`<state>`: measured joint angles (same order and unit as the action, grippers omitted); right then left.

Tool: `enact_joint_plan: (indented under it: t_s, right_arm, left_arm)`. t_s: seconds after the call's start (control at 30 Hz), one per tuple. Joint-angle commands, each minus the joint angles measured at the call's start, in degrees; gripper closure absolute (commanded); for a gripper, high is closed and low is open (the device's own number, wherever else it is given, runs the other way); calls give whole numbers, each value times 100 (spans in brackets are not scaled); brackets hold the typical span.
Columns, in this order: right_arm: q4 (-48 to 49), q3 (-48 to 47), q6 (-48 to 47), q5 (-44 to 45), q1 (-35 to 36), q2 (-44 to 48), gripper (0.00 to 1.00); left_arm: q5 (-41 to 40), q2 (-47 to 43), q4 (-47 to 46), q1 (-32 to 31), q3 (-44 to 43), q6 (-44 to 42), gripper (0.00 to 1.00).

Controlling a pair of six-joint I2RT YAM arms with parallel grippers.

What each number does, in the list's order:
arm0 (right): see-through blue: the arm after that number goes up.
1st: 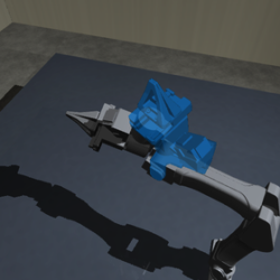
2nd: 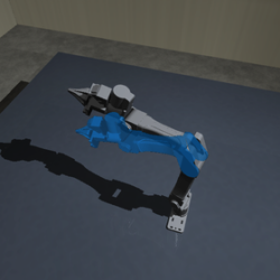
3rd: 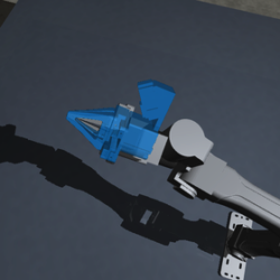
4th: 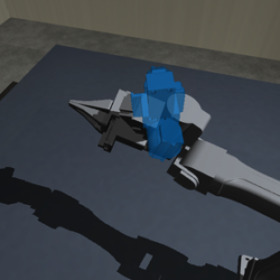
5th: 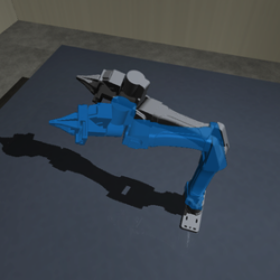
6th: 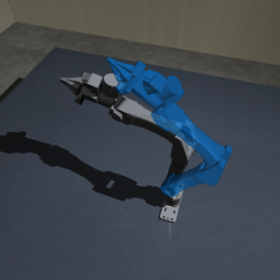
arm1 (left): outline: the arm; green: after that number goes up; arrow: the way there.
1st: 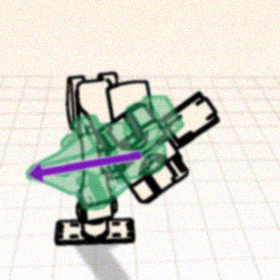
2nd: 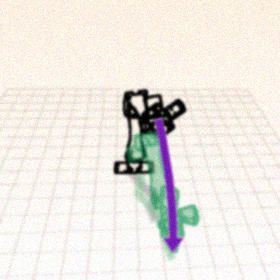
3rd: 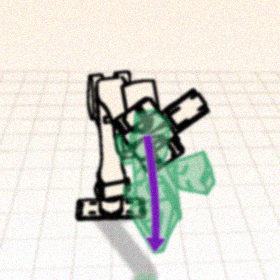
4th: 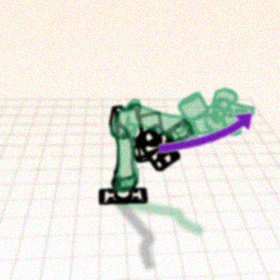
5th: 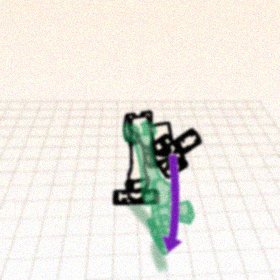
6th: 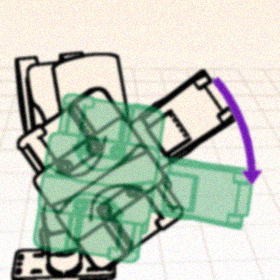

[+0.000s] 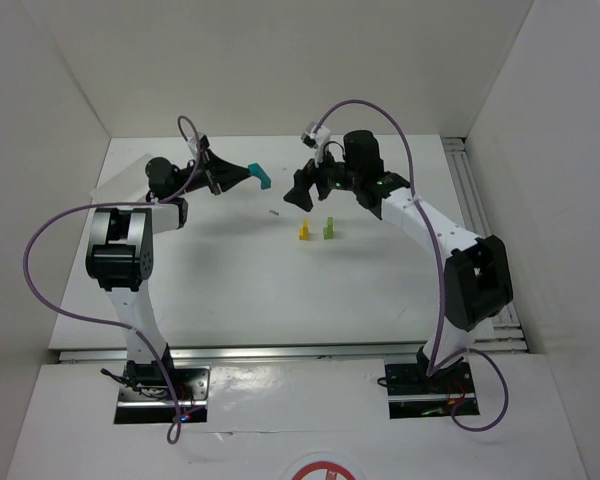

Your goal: Build the wood block tower

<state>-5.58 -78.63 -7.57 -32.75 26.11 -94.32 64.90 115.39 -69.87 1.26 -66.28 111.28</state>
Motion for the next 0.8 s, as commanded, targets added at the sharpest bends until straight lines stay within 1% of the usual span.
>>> enact_joint_plan:
  t_s: [0.0,0.07,0.2,0.37,0.43,0.47,0.53,0.57,0.63,0.77]
  right_arm:
    - [635,-389,-1218,-574,43,-322,1]
    - [699,-460,-1343,-689,43,-463,1]
    - [287,-1231,-1659,-996,96,-1069,2]
    - [496,-1470,-1598,-883,298,-1273,3]
    - [340,-1794,-1598,-829,447,-1536,3]
    - [226,-1927,-1650,-881,448,-1615,6]
    - [32,-2190,-1651,-969,448,-1747,7]
    - [31,-2192,-1651,-1109,500,-1800,7]
    - [267,-2096,-1581,-1110,501,-1800,9]
    - [330,-2086,-1519,-996,553,-1852,19]
  left_arm:
    - [268,-323,-1637,15,-35,581,100]
    - [329,-385,-1496,15,-34,526,100]
    - [330,-386,-1495,15,-34,526,100]
    - [330,-386,-1468,15,-34,473,100]
    - [330,-333,-1521,15,-34,587,100]
    - [330,-333,-1573,15,-34,587,100]
    - [330,-333,-1574,15,-34,587,100]
    - [382,-333,-1574,15,-34,587,100]
    - [383,-333,-1574,15,-34,587,100]
    - [383,-333,-1653,15,28,640,100]
